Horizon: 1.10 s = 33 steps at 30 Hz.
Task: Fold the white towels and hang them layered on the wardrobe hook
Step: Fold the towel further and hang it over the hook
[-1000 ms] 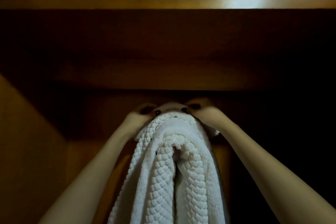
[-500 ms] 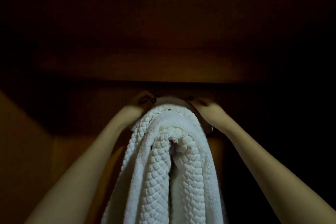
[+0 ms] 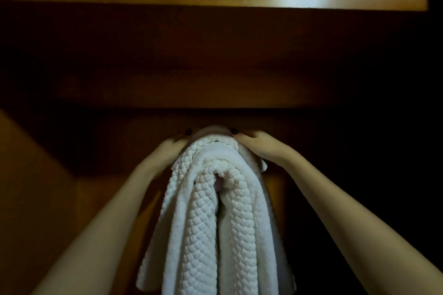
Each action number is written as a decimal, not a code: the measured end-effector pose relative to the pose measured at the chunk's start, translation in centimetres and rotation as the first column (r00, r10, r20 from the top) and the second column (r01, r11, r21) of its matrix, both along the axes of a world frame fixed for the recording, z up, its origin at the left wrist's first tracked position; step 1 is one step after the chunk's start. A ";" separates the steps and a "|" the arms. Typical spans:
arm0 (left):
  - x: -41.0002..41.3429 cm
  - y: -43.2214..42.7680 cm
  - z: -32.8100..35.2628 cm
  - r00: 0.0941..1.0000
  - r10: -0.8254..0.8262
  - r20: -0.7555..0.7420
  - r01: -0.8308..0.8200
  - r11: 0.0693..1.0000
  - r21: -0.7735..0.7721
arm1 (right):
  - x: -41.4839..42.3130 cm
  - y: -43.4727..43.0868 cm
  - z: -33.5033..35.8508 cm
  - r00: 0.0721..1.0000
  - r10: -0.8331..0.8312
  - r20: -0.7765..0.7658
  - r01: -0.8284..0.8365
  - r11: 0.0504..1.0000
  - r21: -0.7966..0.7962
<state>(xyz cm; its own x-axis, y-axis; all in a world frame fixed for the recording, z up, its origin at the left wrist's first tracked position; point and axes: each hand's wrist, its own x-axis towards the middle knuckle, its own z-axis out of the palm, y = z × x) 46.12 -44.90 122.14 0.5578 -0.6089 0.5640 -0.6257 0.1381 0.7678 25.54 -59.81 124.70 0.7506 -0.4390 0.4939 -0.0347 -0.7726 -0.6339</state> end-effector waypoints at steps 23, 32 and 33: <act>-28.5 16.0 -21.1 0.771 -0.047 0.635 -0.167 0.947 0.273 | -27.9 19.0 -22.9 0.947 -0.281 -0.152 0.220 0.918 -0.329; -43.3 11.7 -37.0 0.613 -0.515 0.599 0.059 0.786 0.615 | -46.0 21.8 -40.4 0.639 -0.545 -0.543 0.497 0.831 -0.250; -45.3 11.5 -38.9 0.588 -0.569 0.575 0.107 0.759 0.642 | -48.1 22.6 -42.2 0.581 -0.560 -0.591 0.534 0.810 -0.243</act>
<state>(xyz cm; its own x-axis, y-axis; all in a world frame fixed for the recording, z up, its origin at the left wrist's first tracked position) 0.81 -33.35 83.27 -0.1893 -0.9578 0.2161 -0.9688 0.2181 0.1180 -22.53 -37.22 82.47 0.5049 -0.8621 0.0434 -0.8222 -0.4957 -0.2798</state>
